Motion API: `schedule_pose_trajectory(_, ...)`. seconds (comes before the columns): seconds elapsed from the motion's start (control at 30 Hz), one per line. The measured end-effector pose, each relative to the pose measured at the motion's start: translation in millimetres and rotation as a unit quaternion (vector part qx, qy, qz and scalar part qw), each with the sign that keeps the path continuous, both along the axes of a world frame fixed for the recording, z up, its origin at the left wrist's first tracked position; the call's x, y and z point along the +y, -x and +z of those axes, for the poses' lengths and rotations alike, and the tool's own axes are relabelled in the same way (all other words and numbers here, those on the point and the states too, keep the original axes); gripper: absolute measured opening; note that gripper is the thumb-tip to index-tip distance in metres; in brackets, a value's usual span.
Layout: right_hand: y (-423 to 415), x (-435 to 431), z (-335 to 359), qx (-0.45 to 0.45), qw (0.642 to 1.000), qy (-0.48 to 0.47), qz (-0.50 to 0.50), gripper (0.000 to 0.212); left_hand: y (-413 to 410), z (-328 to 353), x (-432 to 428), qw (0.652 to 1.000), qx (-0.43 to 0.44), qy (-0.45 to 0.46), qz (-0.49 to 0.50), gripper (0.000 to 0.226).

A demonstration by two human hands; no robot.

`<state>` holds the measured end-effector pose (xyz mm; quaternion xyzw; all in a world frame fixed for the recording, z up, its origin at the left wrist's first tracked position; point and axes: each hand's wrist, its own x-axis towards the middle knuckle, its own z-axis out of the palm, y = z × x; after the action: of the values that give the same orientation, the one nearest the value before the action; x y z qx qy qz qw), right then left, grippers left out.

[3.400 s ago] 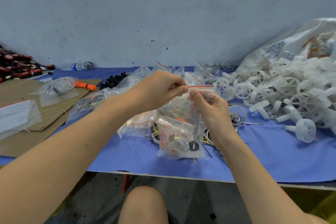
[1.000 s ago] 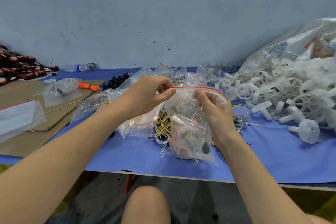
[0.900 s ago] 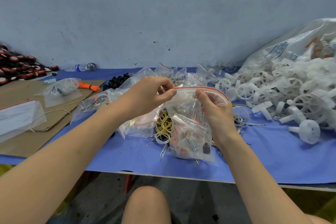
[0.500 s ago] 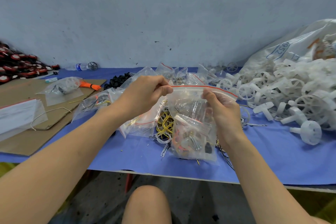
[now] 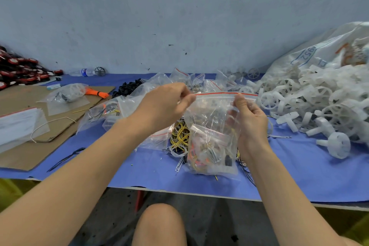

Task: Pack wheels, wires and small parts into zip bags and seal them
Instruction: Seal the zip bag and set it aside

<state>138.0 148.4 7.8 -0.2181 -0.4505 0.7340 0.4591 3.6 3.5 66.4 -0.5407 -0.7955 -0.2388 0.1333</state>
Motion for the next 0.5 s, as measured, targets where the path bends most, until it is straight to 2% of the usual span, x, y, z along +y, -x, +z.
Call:
schedule_pose_trajectory(0.13, 4.1, -10.8, 4.0, -0.011, 0.999, -0.038, 0.008, 0.024, -26.5, 6.8, 31.0, 0.997, 0.072, 0.027, -0.025, 0.031)
schedule_pose_trajectory(0.33, 1.6, -13.1, 6.4, -0.02, 0.999, -0.041, -0.012, 0.021, -41.4, 2.8, 48.9, 0.999, 0.031, 0.026, -0.021, 0.032)
schedule_pose_trajectory(0.5, 5.2, -10.9, 6.5, 0.009, 0.999, 0.014, -0.049, 0.027, -33.5, 1.0, 30.6, 0.999, 0.014, 0.024, -0.023, 0.017)
